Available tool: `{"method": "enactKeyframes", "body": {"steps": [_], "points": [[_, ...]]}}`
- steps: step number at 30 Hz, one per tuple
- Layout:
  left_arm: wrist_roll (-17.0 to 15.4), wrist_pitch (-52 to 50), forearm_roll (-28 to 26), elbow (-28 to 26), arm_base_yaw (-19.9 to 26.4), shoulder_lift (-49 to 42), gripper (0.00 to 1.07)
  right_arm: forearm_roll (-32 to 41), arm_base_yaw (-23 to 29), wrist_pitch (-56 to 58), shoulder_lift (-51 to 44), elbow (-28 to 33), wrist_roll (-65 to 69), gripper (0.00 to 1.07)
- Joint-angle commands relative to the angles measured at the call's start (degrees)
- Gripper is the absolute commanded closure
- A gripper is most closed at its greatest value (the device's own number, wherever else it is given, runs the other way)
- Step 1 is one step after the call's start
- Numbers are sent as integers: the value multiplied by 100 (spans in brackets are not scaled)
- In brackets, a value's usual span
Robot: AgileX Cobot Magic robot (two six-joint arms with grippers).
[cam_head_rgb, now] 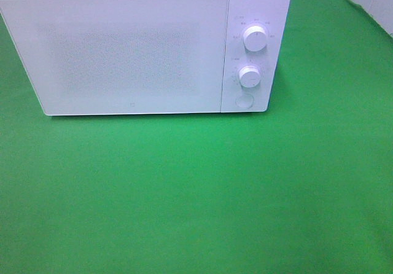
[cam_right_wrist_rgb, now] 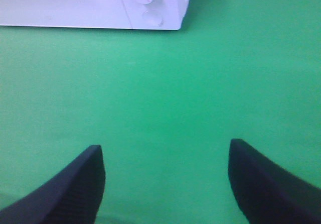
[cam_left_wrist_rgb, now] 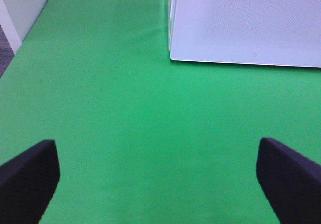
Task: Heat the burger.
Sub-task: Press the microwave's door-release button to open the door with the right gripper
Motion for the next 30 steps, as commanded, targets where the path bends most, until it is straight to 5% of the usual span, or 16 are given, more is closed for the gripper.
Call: {"method": "enactKeyframes", "body": {"steps": [1, 9, 20, 30], "points": [[0, -34, -46, 17, -29, -40, 7, -34, -321, 338, -350, -29, 46, 39], [0, -34, -46, 17, -29, -40, 7, -63, -1238, 985, -1702, -23, -298, 39], [0, -34, -46, 17, -29, -40, 7, -86, -1278, 1152, -2979, 286, -355, 39], [0, -34, -40, 17, -29, -29, 7, -80, -1278, 1152, -3042, 286, -372, 39]]}}
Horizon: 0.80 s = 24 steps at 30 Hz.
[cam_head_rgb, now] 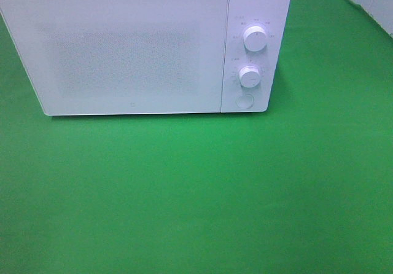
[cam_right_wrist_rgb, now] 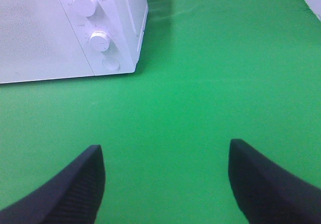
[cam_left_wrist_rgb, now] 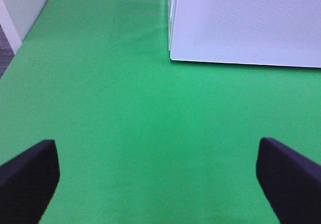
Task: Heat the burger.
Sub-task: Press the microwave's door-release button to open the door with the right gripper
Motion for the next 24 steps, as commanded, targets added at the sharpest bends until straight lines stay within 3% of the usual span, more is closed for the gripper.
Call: {"method": "enactKeyframes", "body": {"steps": [1, 19, 24], "points": [[0, -34, -40, 17, -29, -29, 7, -57, -40, -11, -166, 17, -63, 39], [0, -34, -40, 17, -29, -29, 7, -40, -40, -23, -132, 17, -57, 39], [0, -34, -40, 17, -29, -29, 7, -17, -40, -246, 264, -115, -57, 39]]}}
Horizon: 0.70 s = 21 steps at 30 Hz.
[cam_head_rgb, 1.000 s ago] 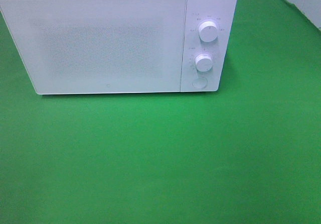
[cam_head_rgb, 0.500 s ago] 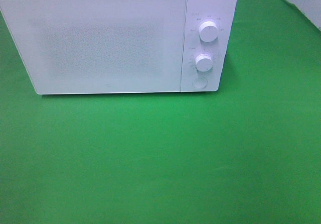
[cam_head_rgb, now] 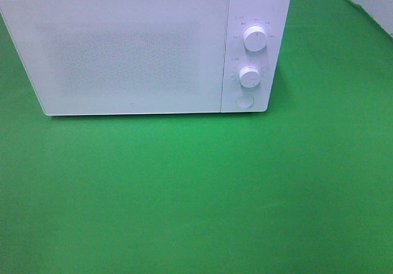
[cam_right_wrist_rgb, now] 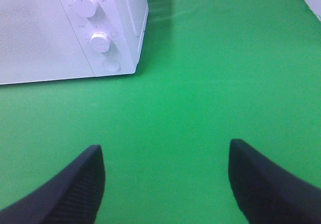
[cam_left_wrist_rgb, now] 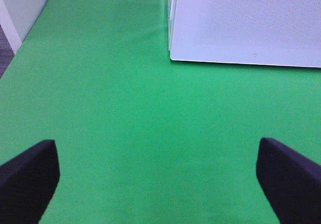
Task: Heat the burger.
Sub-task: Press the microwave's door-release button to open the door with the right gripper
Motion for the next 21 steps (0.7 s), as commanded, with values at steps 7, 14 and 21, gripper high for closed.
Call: {"method": "enactKeyframes", "body": {"steps": [7, 14, 21], "points": [[0, -34, -40, 17, -29, -29, 7, -23, -40, -1346, 1232, -126, -155, 39], [0, -34, -40, 17, -29, -29, 7, -23, -40, -2429, 2154, 132, -155, 39], [0, -34, -40, 17, -29, -29, 7, -23, -40, -3214, 3042, 218, -155, 39]]}}
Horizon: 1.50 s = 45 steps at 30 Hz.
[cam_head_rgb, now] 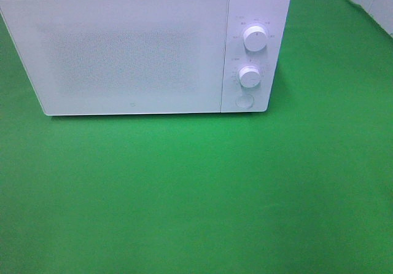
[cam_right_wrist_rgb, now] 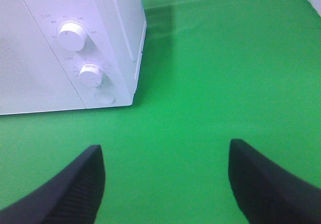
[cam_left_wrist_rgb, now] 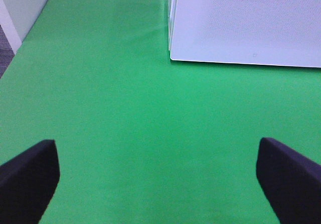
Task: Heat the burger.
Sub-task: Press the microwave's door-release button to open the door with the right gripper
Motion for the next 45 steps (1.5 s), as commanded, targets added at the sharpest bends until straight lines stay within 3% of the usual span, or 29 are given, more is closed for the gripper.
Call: {"method": "enactKeyframes", "body": {"steps": [1, 16, 22, 31, 35, 37, 38, 39, 41, 42, 45], "points": [[0, -34, -40, 17, -29, -29, 7, -23, -40, -395, 281, 17, -103, 39], [0, -34, -40, 17, -29, -29, 7, -155, -40, -2355, 2309, 29, 34, 39], [0, -34, -40, 17, -29, -29, 7, -229, -17, -4698, 3283, 470, 46, 39], [0, -34, -40, 17, -29, -29, 7, -212, -17, -6532, 4034, 945, 29, 39], [0, -34, -40, 17, -29, -29, 7, 74, 97, -7935, 4767, 1352, -155, 39], [0, -34, -40, 17, -29, -29, 7, 74, 97, -7935, 4767, 1352, -155, 39], [0, -34, -40, 17, -29, -29, 7, 521, 384, -8033, 4985, 1392, -390, 39], [0, -34, -40, 17, -29, -29, 7, 521, 384, -8033, 4985, 1392, -390, 39], [0, -34, -40, 17, -29, -29, 7, 1444, 1186, -8176, 5420, 1398, -1180, 39], [0, -34, -40, 17, -29, -29, 7, 1444, 1186, -8176, 5420, 1398, -1180, 39], [0, -34, -40, 17, -29, -29, 7, 2298, 1891, -8657, 5781, 1398, -1518, 39]]}}
